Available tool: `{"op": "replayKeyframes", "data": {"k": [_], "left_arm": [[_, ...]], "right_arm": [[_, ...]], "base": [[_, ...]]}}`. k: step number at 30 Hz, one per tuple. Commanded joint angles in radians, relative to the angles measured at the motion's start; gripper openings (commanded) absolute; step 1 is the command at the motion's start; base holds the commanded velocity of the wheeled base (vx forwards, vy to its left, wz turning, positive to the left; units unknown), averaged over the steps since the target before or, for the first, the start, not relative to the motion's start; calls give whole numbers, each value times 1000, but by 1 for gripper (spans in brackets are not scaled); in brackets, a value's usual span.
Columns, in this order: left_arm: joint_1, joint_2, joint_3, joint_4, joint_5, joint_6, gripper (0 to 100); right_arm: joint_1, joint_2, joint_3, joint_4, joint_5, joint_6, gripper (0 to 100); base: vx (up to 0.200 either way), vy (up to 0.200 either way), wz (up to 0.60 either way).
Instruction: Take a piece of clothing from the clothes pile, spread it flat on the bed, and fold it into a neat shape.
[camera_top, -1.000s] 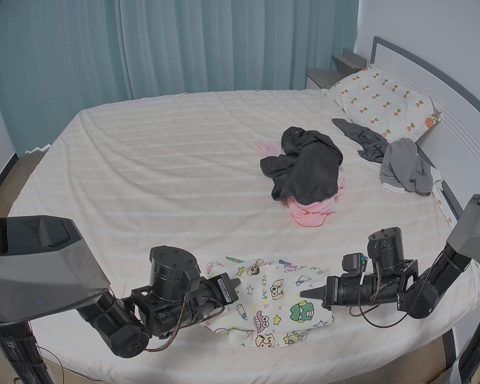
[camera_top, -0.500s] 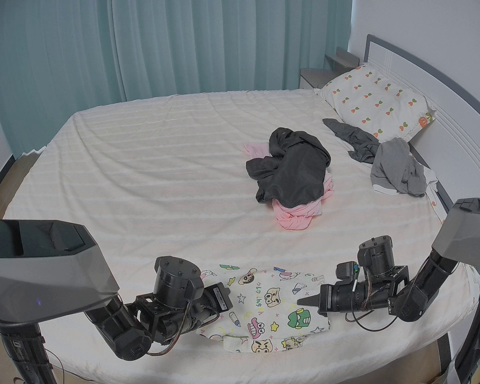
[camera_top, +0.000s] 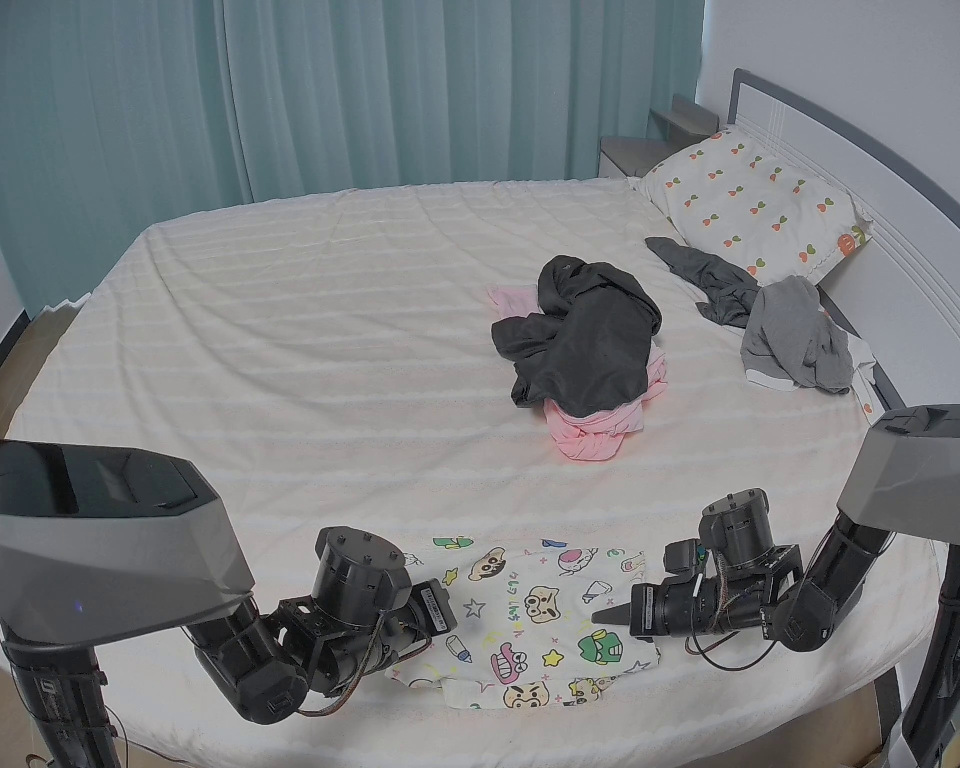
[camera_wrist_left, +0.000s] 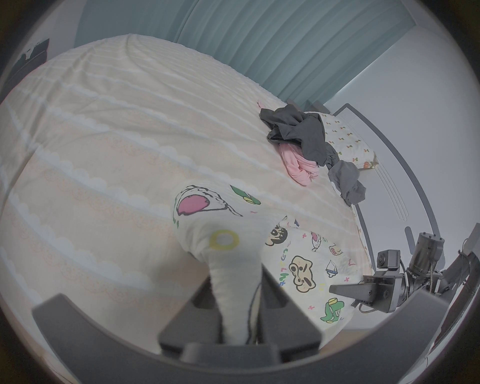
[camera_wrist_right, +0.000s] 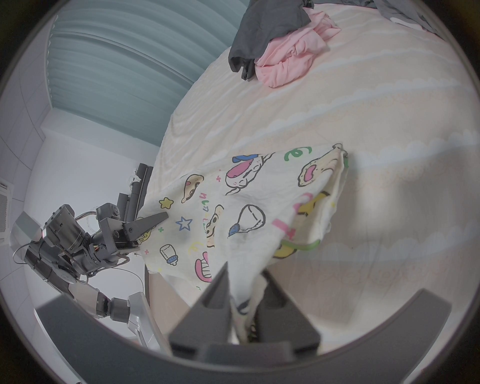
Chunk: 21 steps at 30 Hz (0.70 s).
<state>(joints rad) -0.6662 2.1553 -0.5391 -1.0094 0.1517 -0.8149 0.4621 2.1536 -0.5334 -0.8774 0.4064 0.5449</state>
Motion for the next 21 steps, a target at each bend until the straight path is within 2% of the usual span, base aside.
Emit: {"op": "replayKeyframes", "data": {"k": [1,15,21], "left_arm": [[0,28,7,0,0,-1,100],[0,40,123,-8,-18,-13,100],[-1,40,137,-21,-98,-67,100]], "right_arm": [[1,23,-5,2,0,-2,100],[0,20,36,3,-11,-2,100],[0,11,58,0,-9,0,100]], "base": [[0,0,0],[0,0,0],[0,0,0]]}}
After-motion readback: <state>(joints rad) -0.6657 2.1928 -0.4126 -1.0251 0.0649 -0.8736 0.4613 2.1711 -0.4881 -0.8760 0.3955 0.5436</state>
